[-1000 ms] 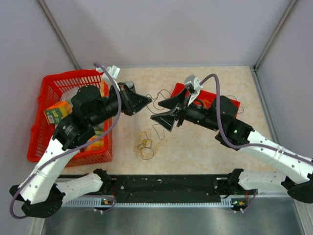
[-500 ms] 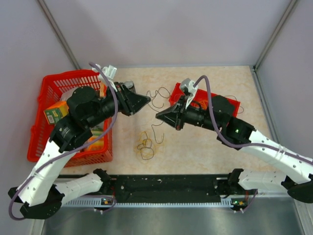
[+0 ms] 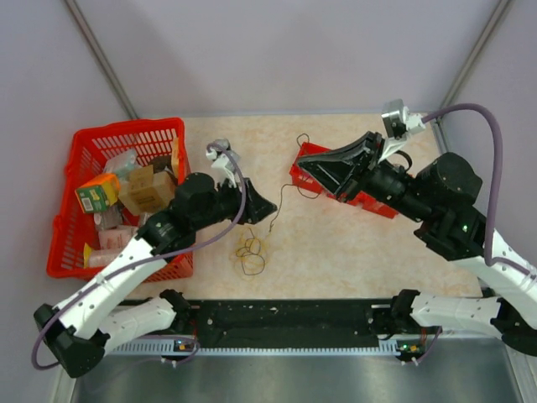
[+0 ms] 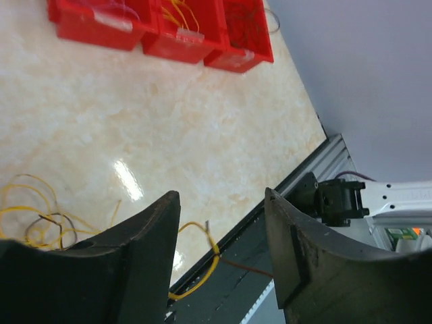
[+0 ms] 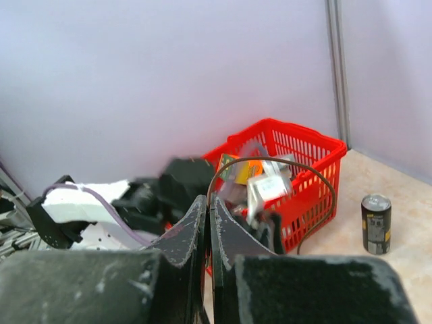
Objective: Untangle the cables
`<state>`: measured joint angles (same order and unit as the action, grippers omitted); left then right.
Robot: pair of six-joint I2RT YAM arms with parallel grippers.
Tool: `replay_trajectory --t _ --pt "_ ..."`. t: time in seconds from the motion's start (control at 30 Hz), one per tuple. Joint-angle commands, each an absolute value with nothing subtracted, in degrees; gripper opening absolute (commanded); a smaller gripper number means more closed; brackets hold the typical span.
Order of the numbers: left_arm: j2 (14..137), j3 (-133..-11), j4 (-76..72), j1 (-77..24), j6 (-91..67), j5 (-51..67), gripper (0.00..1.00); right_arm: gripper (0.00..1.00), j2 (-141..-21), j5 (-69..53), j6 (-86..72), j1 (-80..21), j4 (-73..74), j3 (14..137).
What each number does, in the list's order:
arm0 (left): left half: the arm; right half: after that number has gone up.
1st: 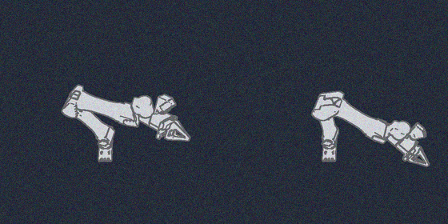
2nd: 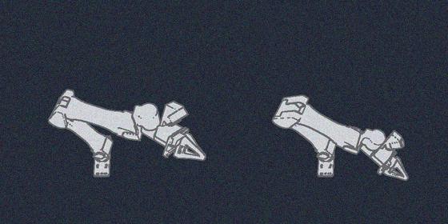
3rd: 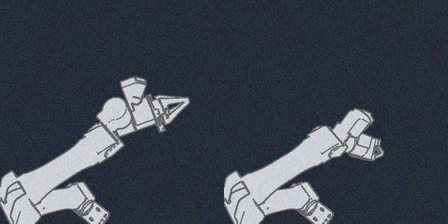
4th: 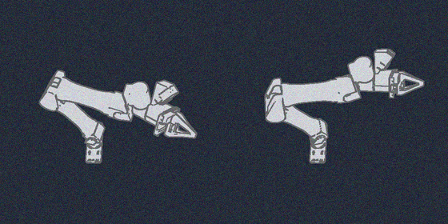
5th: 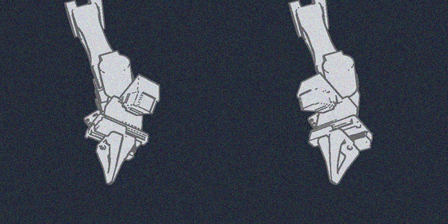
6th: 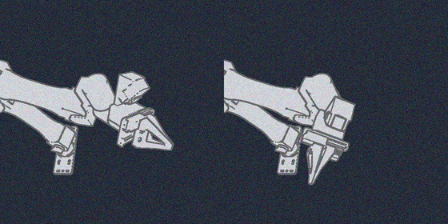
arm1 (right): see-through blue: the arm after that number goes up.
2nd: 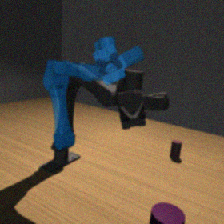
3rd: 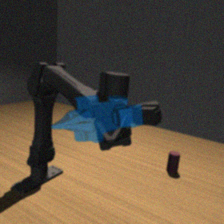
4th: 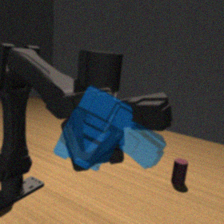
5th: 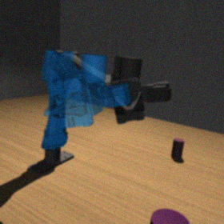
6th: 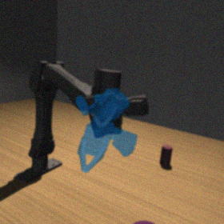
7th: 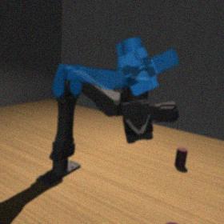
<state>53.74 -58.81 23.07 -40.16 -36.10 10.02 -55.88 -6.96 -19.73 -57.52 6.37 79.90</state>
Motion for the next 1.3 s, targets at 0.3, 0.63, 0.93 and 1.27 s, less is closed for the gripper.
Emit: replay_trajectory --t 0.3,0.63,0.93,1.27 --pt "71.45 -37.09 -6.69 -45.26 -48.44 21.99 0.56 0.0 -58.71 -6.06 -17.76 -58.09 7.46 92.1" --pt "64.18 -38.58 3.5 -45.18 -42.9 12.66 0.58 0.0 -55.03 10.24 -8.18 -58.1 18.36 92.65" --pt "53.09 -45.35 12.56 -45.35 -36.92 10.81 0.75 0.0 -51.85 8.64 -12.47 -33.36 20.21 77.79" --pt "49.66 -48.43 13.97 -45.26 -36.12 15.73 0.84 0.0 -60.02 9.93 -12.66 -13.02 18.46 69.79"
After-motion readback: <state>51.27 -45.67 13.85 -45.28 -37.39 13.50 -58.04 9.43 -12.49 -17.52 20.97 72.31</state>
